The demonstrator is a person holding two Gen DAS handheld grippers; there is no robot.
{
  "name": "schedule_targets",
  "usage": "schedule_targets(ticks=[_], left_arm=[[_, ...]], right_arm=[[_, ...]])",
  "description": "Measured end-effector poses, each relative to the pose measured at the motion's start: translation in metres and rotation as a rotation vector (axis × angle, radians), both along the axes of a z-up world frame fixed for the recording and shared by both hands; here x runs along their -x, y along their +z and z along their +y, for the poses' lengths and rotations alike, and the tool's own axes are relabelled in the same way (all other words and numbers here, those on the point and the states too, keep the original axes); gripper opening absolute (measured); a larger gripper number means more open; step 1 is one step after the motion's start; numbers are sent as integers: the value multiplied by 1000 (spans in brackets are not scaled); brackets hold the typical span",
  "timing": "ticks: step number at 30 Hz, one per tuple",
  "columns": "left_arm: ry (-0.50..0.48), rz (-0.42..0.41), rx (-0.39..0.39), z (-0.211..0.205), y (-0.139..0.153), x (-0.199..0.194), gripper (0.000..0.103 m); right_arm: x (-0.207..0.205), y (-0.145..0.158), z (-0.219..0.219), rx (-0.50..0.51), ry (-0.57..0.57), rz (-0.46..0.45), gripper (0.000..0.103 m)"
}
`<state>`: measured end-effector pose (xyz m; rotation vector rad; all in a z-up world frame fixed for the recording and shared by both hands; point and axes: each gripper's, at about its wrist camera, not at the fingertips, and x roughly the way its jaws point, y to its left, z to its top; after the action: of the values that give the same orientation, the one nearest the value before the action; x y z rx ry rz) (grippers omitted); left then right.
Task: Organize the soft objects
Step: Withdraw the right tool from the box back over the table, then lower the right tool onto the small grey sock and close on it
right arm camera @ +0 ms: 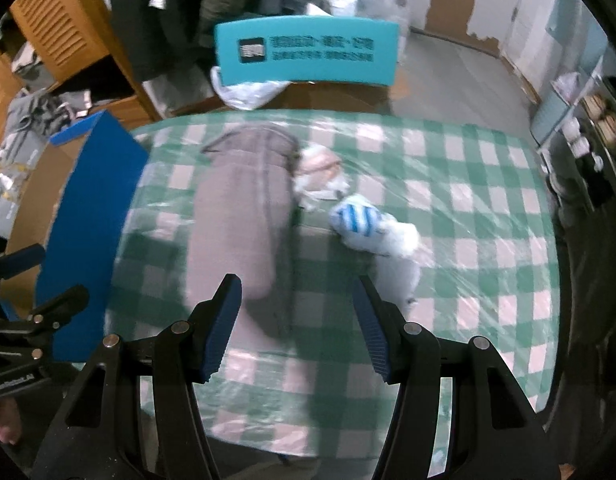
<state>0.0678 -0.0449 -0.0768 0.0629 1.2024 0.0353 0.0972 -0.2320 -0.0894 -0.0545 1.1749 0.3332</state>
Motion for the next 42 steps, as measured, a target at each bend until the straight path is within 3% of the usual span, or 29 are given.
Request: schedule_targets(ticks=[15, 28, 31, 42], left_arm=[[21, 73, 21, -14, -33, -32, 82], [23, 128, 86, -24, -60, -53, 82], [8, 142, 99, -29, -64, -56, 87], [1, 163, 111, -40, -74, -66, 89]], right_arm=[[-26, -40, -40, 57, -56, 54, 57], [-41, -94, -46, 81, -69, 164, 57], [-42, -104, -49, 92, -70, 179, 57], [-44, -124, -52, 113, -64, 195, 57]])
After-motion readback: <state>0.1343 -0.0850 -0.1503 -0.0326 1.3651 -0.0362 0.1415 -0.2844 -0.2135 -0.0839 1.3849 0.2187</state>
